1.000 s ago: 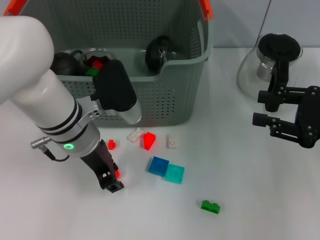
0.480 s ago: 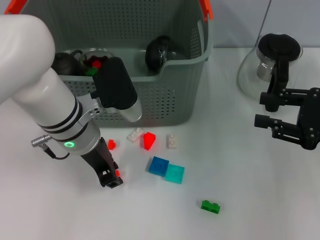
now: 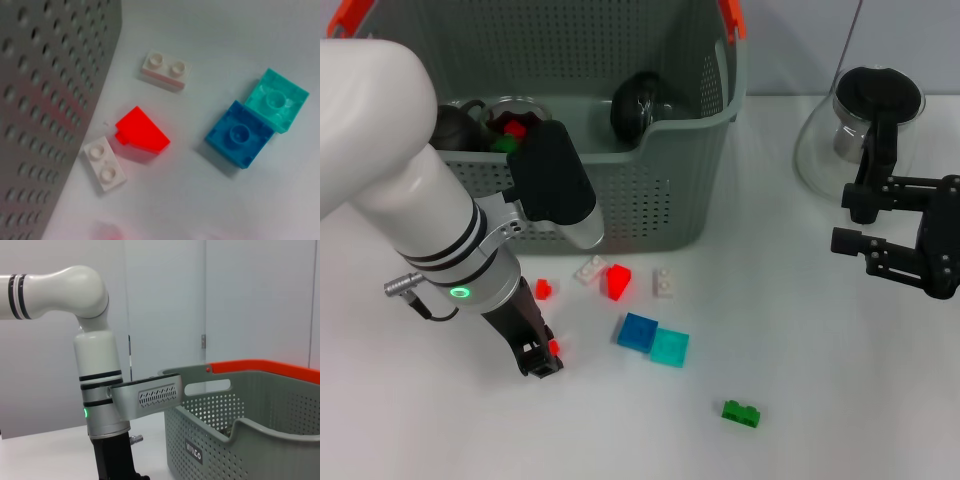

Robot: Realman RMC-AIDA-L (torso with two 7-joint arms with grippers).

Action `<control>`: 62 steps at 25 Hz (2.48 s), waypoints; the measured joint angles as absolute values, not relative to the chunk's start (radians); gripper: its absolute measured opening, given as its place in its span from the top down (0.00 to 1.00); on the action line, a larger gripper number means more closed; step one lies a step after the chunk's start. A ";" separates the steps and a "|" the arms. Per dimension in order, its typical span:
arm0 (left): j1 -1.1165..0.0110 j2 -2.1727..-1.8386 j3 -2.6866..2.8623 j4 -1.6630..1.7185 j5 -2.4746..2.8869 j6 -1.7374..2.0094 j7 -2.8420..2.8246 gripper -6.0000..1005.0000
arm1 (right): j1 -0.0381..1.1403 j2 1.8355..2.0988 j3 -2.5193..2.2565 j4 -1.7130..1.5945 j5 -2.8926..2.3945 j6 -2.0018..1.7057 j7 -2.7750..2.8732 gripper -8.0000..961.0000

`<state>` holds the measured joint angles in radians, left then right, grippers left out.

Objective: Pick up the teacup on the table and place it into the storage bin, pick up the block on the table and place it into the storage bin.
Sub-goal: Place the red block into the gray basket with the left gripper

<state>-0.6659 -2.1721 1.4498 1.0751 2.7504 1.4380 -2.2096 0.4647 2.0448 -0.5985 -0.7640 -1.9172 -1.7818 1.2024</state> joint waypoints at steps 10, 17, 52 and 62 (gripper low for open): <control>-0.666 -2.171 1.451 1.072 2.754 1.417 -2.220 0.72 | 0.465 2.045 -0.597 -0.764 -1.918 -1.782 1.203 0.46; -0.664 -2.167 1.412 1.102 2.761 1.450 -2.217 0.80 | 0.470 2.045 -0.597 -0.764 -1.918 -1.778 1.203 0.46; -0.776 -1.867 0.257 0.828 2.101 1.952 -2.187 0.83 | 0.474 2.045 -0.597 -0.766 -1.913 -1.806 1.202 0.46; -0.906 -1.844 0.643 0.919 2.363 1.546 -2.366 0.80 | 0.474 2.046 -0.597 -0.765 -1.913 -1.815 1.195 0.46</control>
